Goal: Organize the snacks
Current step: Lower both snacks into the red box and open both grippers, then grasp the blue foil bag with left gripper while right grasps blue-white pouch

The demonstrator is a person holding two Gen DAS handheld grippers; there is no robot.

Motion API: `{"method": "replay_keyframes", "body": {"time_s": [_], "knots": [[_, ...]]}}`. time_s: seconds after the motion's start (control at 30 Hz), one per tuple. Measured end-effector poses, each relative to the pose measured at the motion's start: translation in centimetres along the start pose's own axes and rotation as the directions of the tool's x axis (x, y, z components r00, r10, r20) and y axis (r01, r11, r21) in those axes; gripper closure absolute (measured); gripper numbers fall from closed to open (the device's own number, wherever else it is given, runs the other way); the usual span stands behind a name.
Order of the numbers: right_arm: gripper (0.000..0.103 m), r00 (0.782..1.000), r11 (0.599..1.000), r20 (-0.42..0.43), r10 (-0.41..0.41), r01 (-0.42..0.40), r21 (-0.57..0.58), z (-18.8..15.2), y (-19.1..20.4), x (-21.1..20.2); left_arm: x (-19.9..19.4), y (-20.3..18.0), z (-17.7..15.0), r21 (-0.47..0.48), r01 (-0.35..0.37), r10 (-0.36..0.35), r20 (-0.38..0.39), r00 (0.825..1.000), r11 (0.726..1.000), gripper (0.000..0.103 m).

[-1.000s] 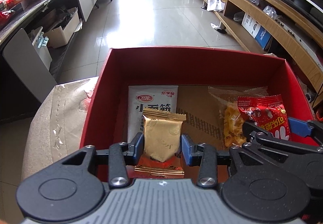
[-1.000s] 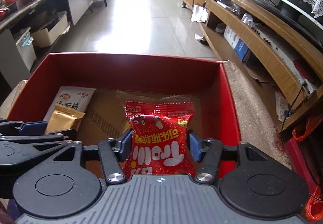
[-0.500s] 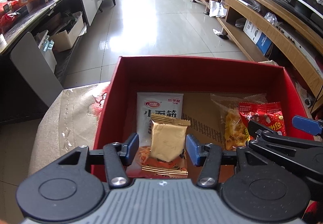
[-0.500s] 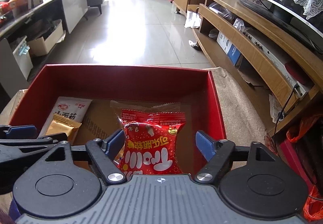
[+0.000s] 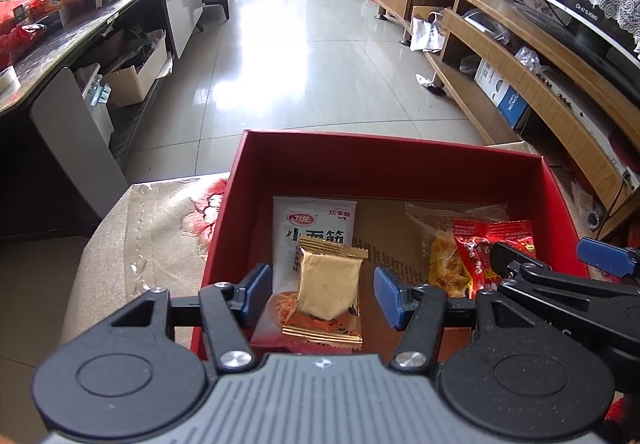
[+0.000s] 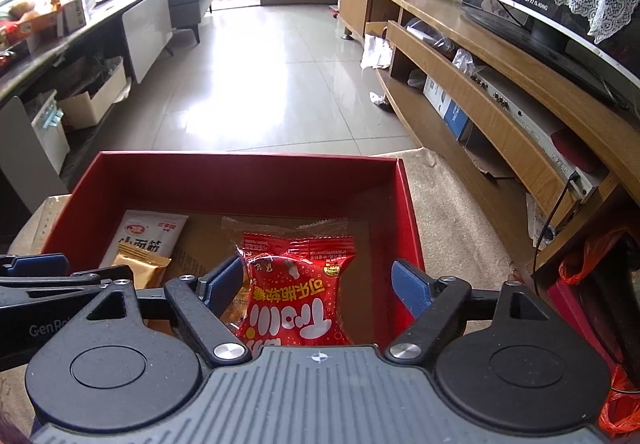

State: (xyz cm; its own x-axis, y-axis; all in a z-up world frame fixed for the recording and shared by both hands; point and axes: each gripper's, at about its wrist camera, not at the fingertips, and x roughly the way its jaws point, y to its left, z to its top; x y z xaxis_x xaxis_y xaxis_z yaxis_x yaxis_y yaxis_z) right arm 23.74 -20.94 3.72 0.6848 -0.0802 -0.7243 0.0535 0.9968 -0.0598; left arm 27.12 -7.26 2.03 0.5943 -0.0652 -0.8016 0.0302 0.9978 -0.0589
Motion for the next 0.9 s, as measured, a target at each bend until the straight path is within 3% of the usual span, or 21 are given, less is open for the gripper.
{"method": "replay_keyframes", "body": {"time_s": [0.57,0.9], "knots": [[0.016,0.999,0.999,0.004,0.04,-0.04,-0.032,-2.2,1.7,-3.9,-4.9,3.9,-3.7,-0.015,0.019,-0.019,-0.013,1.0,1.0,0.045],[0.015,0.996,0.993,-0.032,0.087,-0.09,-0.078,-4.7,3.0,-6.2,-4.7,6.2,-9.7,-0.002,0.032,-0.032,-0.149,0.988,0.999,0.044]]}}
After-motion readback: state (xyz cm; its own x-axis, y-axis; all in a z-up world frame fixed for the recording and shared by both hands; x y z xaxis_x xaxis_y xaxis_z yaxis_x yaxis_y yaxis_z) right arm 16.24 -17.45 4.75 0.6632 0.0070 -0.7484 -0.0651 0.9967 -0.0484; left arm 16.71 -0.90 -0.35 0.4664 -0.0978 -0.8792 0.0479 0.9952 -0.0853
